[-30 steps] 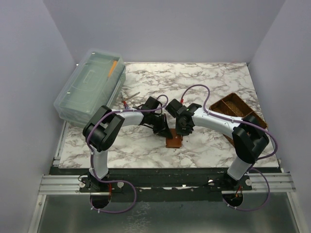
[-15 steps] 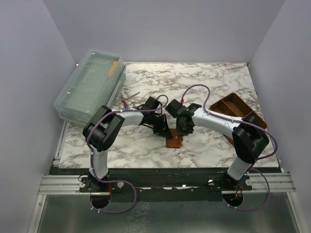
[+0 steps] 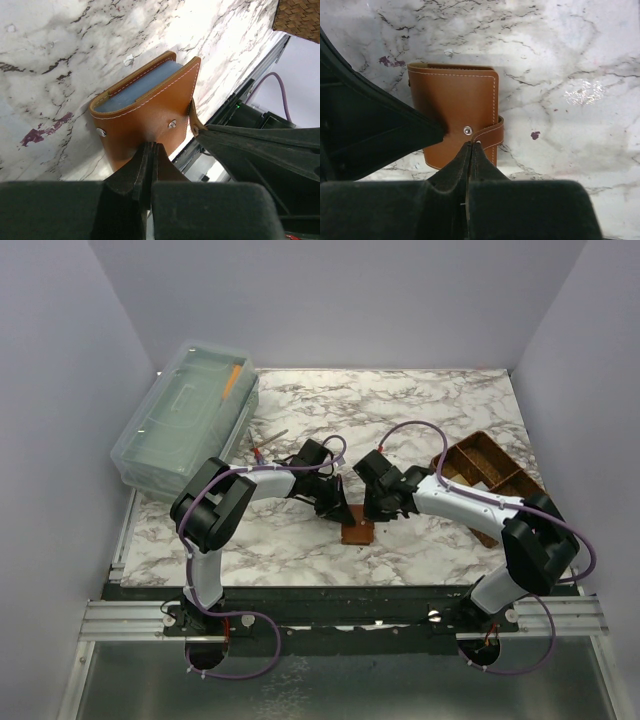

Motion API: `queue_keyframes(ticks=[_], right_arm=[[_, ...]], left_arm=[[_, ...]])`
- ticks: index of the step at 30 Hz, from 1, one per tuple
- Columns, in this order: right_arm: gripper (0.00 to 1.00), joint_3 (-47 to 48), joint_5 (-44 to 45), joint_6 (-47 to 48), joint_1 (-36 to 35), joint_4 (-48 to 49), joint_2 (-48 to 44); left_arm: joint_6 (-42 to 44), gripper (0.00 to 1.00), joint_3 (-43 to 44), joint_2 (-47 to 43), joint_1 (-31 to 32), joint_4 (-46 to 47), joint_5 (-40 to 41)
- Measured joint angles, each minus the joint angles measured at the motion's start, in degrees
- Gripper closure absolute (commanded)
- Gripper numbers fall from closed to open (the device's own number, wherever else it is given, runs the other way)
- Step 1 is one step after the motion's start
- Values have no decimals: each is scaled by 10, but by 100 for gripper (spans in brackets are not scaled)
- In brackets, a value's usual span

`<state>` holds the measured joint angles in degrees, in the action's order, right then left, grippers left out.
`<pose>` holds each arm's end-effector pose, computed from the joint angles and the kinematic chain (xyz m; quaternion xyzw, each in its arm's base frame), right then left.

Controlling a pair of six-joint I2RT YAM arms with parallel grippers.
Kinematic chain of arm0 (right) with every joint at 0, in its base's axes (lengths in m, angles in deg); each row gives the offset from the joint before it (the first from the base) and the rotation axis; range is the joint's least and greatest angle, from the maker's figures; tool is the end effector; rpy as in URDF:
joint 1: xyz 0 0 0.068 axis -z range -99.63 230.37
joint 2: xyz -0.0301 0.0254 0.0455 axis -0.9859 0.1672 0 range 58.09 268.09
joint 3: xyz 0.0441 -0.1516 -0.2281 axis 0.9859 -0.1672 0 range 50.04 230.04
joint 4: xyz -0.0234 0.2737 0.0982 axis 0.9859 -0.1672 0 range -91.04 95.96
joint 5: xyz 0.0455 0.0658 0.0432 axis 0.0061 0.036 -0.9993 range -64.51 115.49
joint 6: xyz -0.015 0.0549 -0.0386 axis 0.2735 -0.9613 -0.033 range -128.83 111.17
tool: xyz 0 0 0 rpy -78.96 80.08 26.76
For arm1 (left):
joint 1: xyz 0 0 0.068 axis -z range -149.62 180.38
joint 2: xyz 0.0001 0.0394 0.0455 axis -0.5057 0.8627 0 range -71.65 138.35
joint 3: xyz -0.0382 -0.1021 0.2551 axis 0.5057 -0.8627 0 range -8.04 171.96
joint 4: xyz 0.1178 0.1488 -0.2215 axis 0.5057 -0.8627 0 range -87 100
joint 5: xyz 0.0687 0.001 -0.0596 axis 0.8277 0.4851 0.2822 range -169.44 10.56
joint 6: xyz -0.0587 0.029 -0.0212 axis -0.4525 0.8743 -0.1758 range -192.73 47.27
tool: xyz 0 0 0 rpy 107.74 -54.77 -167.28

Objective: Put the credit cards into the card holder
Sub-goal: Close the card holder at the center of the board.

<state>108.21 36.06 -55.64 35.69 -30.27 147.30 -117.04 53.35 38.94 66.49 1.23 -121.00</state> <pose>0.2449 0.2280 0.1721 0.0362 0.9757 0.0776 0.2016 0.3034 -0.2669 0.0965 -0.0335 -0.9034 0.4269 0.0232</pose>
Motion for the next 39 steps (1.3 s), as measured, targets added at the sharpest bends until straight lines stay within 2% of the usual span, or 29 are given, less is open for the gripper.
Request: queue_keyframes(ticks=[13, 39], right_arm=[[100, -32, -64, 34, 19, 74, 0], [100, -21, -83, 52, 23, 71, 28]], left_arm=[[0, 100, 0, 0, 0, 0, 0], [0, 100, 0, 0, 0, 0, 0]])
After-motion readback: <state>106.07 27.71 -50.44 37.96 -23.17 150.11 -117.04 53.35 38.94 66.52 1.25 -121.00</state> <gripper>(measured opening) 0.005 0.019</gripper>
